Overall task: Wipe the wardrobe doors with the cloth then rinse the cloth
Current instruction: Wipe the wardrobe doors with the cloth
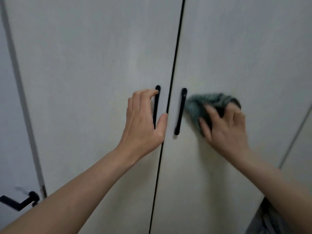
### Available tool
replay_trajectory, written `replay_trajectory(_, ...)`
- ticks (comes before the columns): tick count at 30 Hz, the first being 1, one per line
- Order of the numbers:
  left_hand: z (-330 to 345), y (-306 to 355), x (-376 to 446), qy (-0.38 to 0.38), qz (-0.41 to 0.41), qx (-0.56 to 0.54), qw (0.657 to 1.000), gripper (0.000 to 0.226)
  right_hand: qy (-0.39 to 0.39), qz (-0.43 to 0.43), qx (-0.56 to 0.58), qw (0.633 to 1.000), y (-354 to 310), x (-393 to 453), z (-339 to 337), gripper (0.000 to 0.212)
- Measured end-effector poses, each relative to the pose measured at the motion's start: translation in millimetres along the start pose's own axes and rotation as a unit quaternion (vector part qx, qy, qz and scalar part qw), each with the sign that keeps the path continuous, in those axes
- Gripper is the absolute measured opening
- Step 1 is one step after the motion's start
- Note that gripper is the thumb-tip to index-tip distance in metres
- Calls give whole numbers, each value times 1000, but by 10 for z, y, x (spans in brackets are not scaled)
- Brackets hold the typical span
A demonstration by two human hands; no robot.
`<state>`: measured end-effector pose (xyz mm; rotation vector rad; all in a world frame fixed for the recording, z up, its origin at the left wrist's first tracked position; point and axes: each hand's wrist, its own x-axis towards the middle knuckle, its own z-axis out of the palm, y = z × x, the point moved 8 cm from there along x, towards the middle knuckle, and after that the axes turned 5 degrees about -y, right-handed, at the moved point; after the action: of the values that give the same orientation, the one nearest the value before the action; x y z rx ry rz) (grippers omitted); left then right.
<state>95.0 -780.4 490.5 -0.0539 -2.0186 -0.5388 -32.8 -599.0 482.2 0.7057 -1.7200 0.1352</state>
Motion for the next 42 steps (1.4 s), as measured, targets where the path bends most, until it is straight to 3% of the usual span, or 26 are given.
replay_trajectory(3,143,187,137,-5,2,49,999,71,6,80,5,997,309,407,-83,47)
replay_trajectory(5,280,293,183,-16,8,81,997,81,12,86,10,996,300,340,-67,47)
replay_trajectory(8,527,347,175,-41,27,137,989,89,9,28,23,999,-2,-260,90,43)
replay_trajectory(12,763,243,136,-52,25,232,971,92,-73,-82,17,994,-333,-1218,418,43)
replay_trajectory(16,835,203,141,-34,13,270,962,90,-61,-135,22,989,-146,-929,306,35)
replay_trajectory(19,848,189,142,-32,8,292,956,91,-8,-33,-5,999,377,-208,73,41)
replay_trajectory(23,858,196,155,-34,2,307,951,91,-28,120,18,992,803,126,-34,49)
replay_trajectory(26,861,200,155,-43,-3,308,950,91,-36,113,24,993,498,-440,132,45)
replay_trajectory(30,869,205,170,-64,-15,324,944,93,-116,7,30,993,-37,-1592,399,37)
replay_trajectory(34,842,227,173,-86,-18,328,941,96,-157,-61,35,985,130,-1566,445,36)
replay_trajectory(40,834,472,106,-72,-12,351,934,99,-99,129,29,986,1292,-514,60,48)
replay_trajectory(42,926,582,80,-81,13,368,926,98,-86,142,38,985,1409,-440,-22,50)
